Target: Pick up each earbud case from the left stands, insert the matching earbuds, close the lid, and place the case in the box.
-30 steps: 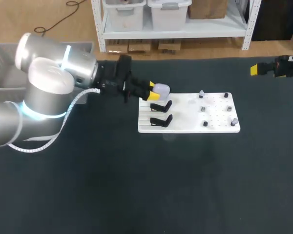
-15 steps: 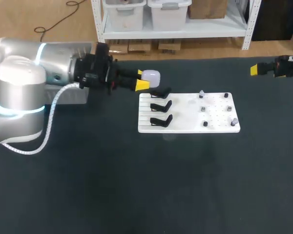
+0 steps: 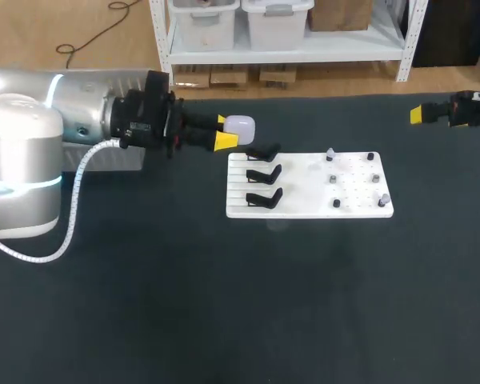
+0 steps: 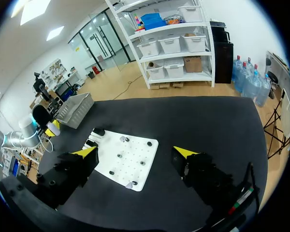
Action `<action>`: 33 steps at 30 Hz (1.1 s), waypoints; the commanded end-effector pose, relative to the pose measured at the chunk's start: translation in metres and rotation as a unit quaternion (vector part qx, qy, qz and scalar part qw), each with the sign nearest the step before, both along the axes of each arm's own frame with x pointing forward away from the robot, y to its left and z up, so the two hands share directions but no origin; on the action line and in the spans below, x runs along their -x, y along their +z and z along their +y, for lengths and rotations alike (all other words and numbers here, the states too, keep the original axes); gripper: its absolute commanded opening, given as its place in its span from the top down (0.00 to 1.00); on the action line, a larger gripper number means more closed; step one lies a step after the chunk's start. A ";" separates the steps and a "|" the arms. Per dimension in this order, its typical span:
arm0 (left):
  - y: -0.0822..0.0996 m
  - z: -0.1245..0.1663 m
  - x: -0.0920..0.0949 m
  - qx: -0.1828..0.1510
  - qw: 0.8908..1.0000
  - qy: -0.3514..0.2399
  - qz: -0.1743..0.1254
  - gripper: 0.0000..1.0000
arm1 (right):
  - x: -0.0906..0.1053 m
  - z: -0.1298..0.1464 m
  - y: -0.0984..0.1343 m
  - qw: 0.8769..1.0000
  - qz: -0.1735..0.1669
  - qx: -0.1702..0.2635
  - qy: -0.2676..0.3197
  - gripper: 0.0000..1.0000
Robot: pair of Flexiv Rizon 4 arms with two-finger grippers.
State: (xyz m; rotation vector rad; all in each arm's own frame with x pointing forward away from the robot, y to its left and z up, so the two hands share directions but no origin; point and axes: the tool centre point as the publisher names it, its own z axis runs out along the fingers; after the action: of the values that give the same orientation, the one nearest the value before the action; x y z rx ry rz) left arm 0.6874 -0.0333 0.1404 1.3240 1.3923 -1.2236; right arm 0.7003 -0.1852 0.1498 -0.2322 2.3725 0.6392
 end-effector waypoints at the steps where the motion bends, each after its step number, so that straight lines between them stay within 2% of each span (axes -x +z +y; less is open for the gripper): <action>1: 0.000 0.000 0.001 0.001 1.000 0.001 -0.001 1.00 | 0.000 0.000 0.000 1.000 0.000 0.001 0.000 0.00; 7: 0.000 0.000 0.001 0.001 1.000 0.001 -0.001 1.00 | 0.000 0.000 0.000 1.000 0.000 0.001 0.000 0.00; 10: 0.002 -0.007 0.007 0.008 1.000 0.003 -0.016 1.00 | 0.000 0.000 0.000 1.000 0.000 0.001 0.000 0.00; 12: 0.004 -0.017 0.011 0.014 0.999 0.001 -0.028 1.00 | 0.004 0.004 0.004 1.000 -0.005 0.018 0.010 0.00; 14: 0.005 -0.024 0.012 0.032 0.999 -0.003 -0.029 1.00 | 0.013 0.009 0.010 0.999 -0.017 0.035 0.018 0.00; 21: 0.001 -0.039 0.013 0.054 0.998 -0.013 -0.022 1.00 | 0.049 0.038 0.029 0.996 -0.038 0.048 0.065 0.00; 26: -0.003 -0.045 0.012 0.052 0.998 -0.023 -0.016 1.00 | 0.068 0.056 0.038 0.994 -0.044 0.050 0.082 0.00; 33: -0.006 -0.049 0.011 0.048 0.998 -0.035 -0.014 1.00 | 0.086 0.078 0.034 0.994 -0.032 0.051 0.096 0.00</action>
State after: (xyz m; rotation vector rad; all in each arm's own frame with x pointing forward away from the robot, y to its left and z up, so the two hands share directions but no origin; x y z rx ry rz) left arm 0.6701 -0.0801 0.1365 1.3150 1.2661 -1.2849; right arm 0.6226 -0.1141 0.1811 -0.5476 2.3274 0.6503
